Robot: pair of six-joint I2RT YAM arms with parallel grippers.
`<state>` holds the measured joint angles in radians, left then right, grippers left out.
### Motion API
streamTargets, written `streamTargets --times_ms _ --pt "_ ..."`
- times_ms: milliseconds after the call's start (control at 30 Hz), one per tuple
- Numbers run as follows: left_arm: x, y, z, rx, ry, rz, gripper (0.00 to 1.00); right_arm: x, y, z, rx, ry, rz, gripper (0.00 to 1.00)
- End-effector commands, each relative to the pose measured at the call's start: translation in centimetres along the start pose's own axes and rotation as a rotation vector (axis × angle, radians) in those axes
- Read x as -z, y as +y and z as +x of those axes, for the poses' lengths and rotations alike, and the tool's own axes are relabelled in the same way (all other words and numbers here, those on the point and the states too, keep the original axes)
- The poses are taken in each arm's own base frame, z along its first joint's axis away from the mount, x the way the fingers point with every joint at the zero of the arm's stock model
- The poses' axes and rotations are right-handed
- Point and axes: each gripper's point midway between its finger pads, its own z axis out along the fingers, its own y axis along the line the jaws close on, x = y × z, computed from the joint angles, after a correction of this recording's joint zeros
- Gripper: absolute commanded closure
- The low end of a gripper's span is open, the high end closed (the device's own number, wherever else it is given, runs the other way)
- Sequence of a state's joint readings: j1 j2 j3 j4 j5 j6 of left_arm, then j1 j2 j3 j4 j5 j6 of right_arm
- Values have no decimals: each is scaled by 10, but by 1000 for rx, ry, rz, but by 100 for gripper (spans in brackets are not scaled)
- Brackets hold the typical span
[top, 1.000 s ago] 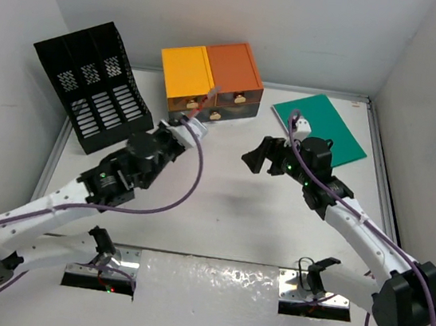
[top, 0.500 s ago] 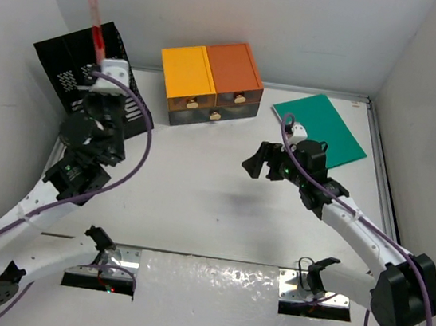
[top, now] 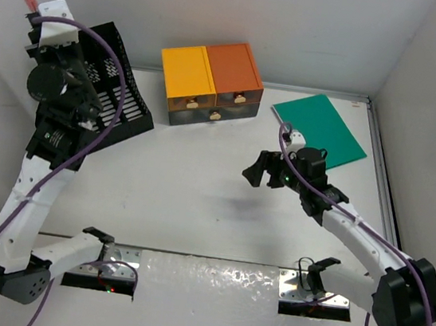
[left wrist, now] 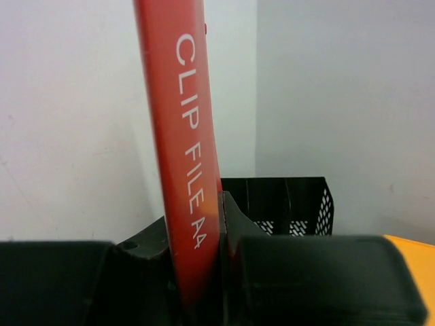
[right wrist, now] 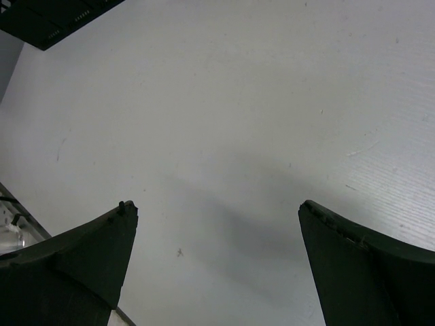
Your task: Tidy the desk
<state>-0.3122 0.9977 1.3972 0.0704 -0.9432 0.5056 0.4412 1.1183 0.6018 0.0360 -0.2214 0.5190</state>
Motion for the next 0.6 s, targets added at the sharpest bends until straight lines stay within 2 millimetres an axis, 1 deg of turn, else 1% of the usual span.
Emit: streamTargets --times_ms 0,33,67,100,133,167,233,267,300,400,433,467,500,567 --pt "-19 -18 -5 5 -28 54 100 8 10 -18 51 -73 -50 1" --pt "-24 -14 -9 -9 -36 45 100 10 11 -21 56 -80 -53 1" --pt "-28 -14 -9 -21 -34 35 100 12 11 -20 60 -76 -51 1" --pt "-35 -18 -6 -39 -30 40 100 14 11 -21 69 -80 -49 1" --pt "-40 -12 -9 -47 -38 23 100 15 8 -20 72 -83 -37 1" --pt "-45 -14 -7 -53 -46 16 100 17 7 -19 84 -87 -31 1" --pt "-53 -7 -2 -81 -39 -20 100 20 3 -19 92 -98 -10 1" --pt "-59 -7 4 -94 -30 -28 100 23 2 -21 98 -108 -4 1" --pt "-65 -2 7 -93 -29 -42 100 24 2 -20 101 -109 -2 1" --pt "-77 1 15 -81 -31 -43 100 26 1 -23 108 -112 3 1" --pt "-83 12 18 -84 -33 -72 100 26 1 -24 108 -112 5 1" --pt "-89 9 20 -80 -40 -45 100 26 0 -23 111 -107 8 1" --pt "-96 14 27 -72 -36 -47 100 26 1 -25 115 -107 7 1" --pt "-101 7 32 -67 -45 0 100 24 -1 -26 115 -102 15 1"
